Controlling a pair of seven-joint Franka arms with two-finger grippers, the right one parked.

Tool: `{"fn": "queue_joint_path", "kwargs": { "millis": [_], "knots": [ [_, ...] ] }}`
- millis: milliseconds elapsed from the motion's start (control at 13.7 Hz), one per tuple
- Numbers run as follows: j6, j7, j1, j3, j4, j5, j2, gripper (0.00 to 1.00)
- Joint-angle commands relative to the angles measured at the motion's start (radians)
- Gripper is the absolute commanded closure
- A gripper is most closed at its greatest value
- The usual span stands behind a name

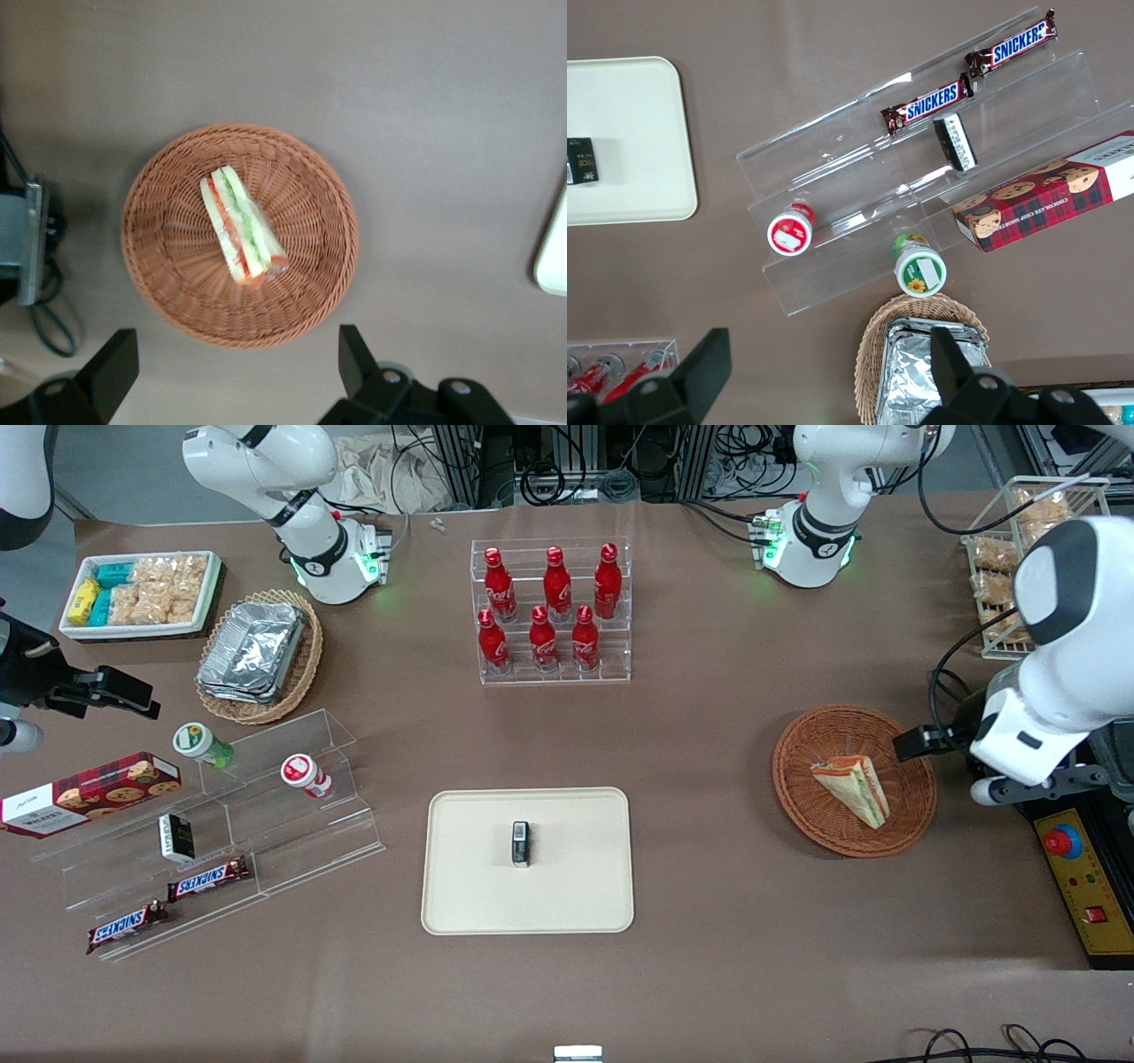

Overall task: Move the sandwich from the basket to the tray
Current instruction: 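Move the left gripper over the wrapped sandwich in the wicker basket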

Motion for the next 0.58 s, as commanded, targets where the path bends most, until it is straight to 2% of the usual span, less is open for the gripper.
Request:
{"fn": "queue_joint_path", "kwargs": {
  "millis": [0,146,365,511],
  "knots": [
    [0.158,-0.136,-0.002,0.002,-0.193,-0.012,-0.059,0.0],
    [0.307,-0.161,-0.002,0.003,-0.326,-0.011,-0.088,0.0],
    [0.533,-0.329,-0.002,0.002,-0.488,0.002,-0.091,0.0],
    [0.582,-0.372,-0.002,0.003,-0.534,0.005,-0.09,0.0]
  ]
}}
